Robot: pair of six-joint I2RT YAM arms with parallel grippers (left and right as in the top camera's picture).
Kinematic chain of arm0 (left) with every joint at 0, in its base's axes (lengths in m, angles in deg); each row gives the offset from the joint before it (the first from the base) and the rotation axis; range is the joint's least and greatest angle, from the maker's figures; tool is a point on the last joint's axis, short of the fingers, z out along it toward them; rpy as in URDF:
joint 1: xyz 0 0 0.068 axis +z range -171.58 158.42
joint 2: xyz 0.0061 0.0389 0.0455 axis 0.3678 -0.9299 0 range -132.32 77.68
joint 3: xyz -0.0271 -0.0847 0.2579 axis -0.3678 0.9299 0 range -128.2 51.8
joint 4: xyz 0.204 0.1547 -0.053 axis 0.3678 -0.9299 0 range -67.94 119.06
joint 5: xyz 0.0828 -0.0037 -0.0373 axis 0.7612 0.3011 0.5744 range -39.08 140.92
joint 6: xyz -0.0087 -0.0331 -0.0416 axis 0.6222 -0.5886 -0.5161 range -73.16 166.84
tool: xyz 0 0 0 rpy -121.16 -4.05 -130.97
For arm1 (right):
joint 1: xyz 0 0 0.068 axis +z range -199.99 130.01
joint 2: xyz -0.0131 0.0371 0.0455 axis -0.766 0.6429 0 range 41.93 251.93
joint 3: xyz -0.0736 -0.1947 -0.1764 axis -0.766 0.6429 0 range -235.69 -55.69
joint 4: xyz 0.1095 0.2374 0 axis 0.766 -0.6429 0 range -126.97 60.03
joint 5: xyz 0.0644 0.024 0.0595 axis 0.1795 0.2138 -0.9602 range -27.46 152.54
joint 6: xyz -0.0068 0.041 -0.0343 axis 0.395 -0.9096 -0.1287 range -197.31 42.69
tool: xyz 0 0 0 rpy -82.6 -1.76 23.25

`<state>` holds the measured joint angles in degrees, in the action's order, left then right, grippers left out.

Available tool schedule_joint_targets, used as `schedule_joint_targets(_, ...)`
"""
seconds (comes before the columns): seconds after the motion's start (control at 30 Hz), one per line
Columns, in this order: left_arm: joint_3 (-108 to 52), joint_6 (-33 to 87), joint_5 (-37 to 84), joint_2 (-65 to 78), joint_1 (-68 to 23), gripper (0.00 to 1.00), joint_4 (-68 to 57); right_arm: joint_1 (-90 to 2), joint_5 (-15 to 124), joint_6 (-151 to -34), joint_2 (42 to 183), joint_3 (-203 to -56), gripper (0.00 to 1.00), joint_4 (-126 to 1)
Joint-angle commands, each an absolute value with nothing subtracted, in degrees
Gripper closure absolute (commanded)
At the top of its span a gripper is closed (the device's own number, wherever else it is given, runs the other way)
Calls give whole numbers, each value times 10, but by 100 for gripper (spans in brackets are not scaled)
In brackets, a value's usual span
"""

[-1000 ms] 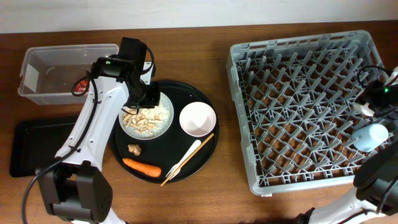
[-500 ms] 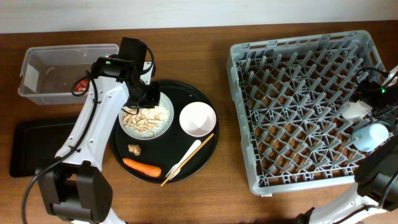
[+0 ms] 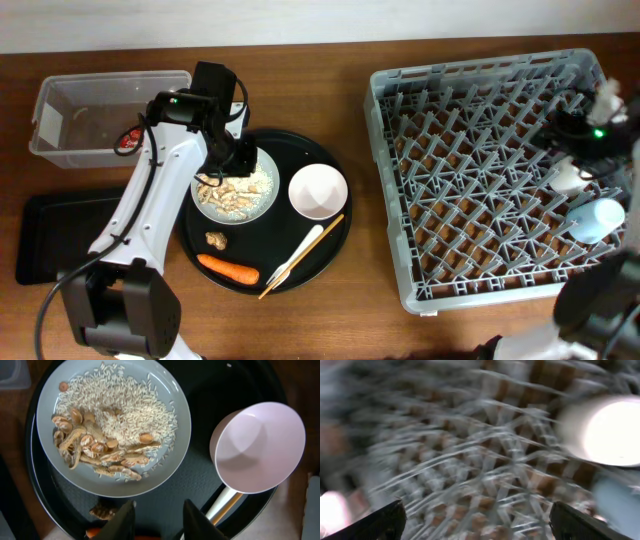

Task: Sort waste into correct bins and load items into the dishwasher rack
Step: 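Reach the right gripper to the pink bowl and grasp its rim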

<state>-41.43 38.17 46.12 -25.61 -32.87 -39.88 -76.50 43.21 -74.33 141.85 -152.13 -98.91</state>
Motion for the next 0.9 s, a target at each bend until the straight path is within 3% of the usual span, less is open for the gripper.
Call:
schedule_joint_targets(0.0,-418,380,470,-256,-325,65,-411,-639,401,-715,1348,-1534,6,-1005)
schedule_joint_targets(0.17,-418,368,490,-256,-294,63,-430,-473,410,-717,1349,-1534,7,-1010)
schedule_joint_targets(0.33,-418,342,488,-256,-229,62,-445,-321,525,-775,1400,-1534,14,-1009)
schedule_joint_targets(0.5,-418,342,488,-256,-193,60,-458,-261,527,-834,1469,-1534,30,-997)
schedule_joint_targets(0.87,-418,342,488,-256,-191,60,-460,-211,542,-890,1594,-1534,33,-936)
